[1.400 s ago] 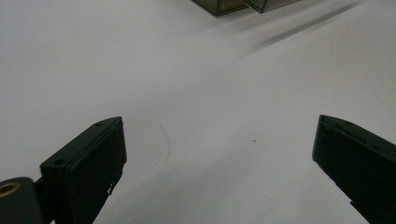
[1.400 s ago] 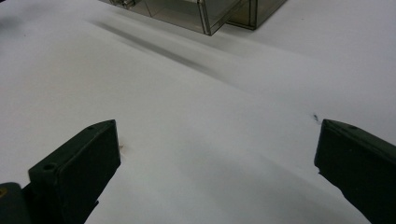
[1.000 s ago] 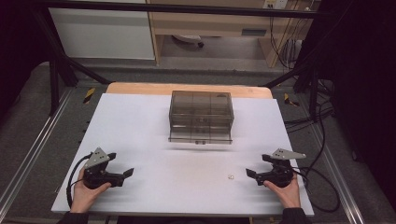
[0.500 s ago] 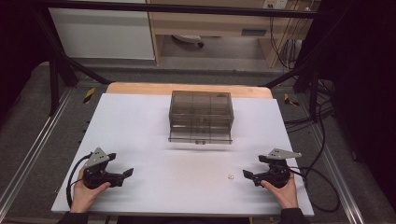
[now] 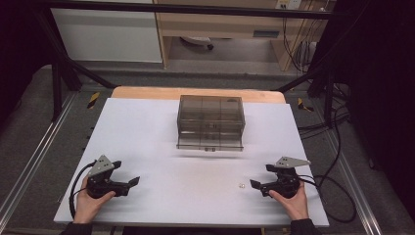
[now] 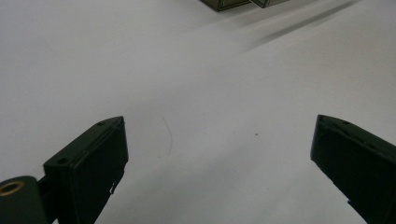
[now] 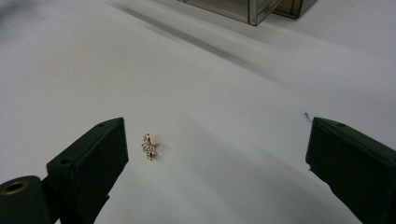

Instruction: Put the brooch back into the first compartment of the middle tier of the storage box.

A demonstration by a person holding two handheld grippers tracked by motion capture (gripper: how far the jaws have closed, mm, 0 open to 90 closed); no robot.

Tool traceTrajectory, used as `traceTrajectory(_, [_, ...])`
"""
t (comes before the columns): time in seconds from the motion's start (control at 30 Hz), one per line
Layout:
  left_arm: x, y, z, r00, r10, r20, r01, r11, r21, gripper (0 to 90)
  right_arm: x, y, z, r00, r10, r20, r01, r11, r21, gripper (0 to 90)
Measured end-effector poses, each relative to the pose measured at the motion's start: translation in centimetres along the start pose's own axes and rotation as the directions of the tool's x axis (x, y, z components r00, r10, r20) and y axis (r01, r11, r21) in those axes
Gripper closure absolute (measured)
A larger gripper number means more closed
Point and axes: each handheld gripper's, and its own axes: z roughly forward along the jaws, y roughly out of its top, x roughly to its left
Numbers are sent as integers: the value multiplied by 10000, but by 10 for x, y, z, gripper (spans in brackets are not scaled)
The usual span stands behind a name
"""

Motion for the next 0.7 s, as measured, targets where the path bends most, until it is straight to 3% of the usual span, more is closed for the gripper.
traceTrajectory(0.43, [1,-1,-1,10000,-8,-33,8,10000,25,39,12,2,10,9996,-60,-262,69,9994,345,96])
traceTrajectory(0.7, [0,-1,-1,10000,-15,-59,15,10000,-33,39,14,0,14,9982,-5,-591,27,9993,370,199])
